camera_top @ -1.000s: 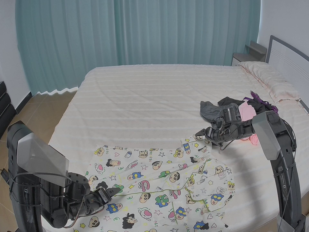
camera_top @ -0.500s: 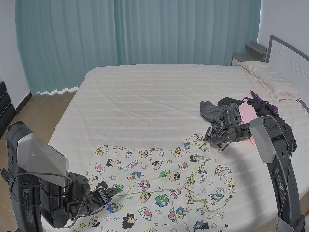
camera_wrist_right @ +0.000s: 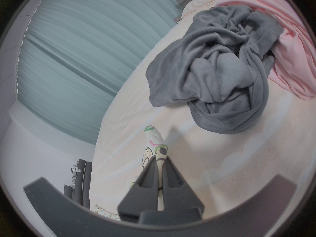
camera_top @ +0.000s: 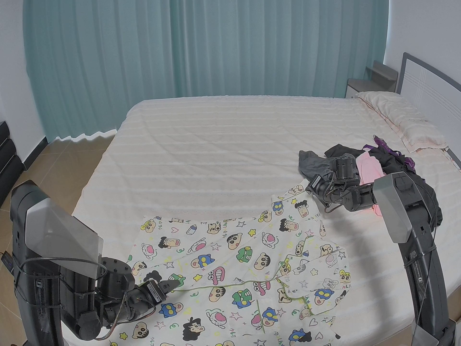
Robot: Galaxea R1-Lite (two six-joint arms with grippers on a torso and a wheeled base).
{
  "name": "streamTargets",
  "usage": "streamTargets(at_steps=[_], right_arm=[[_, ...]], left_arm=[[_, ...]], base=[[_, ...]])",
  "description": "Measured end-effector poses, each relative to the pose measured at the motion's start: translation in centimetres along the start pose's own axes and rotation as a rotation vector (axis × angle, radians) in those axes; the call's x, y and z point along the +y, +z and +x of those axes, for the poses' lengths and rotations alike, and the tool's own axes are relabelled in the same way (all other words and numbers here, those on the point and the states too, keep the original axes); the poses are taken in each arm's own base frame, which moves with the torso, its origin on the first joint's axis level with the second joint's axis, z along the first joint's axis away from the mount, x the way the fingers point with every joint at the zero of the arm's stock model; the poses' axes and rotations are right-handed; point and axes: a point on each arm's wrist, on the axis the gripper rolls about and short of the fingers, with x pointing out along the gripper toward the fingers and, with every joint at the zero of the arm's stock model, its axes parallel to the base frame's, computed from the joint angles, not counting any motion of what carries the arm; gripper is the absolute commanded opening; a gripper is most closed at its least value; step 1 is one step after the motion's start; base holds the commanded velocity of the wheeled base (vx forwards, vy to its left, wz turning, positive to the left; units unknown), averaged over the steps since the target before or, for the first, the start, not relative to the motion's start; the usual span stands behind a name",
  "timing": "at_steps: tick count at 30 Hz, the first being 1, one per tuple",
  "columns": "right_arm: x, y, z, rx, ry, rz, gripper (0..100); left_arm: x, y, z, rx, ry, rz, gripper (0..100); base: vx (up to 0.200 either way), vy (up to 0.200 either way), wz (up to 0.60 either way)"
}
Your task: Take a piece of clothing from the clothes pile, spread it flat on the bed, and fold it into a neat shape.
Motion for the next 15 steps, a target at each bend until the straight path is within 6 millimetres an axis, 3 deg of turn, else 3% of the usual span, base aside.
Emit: streamTargets(at_steps=[6, 7, 15], right_arm=[[-0.3, 0.2, 0.0, -0.016, -0.004, 0.017, 0], [-0.4, 0.3, 0.0, -0.016, -0.007, 0.018, 100], [-1.1, 0.9, -0.2, -0.018, -0.033, -0.022, 100]], left_arm=[[0.0, 0.0, 0.0, 0.000, 0.000, -0.001, 100], [0.0, 0.0, 0.0, 0.000, 0.000, -0.002, 100], [0.0, 0.0, 0.0, -0.001, -0.001, -0.004, 100]], base=[[0.000, 0.000, 0.00], [0.000, 0.000, 0.00], [0.000, 0.000, 0.00]])
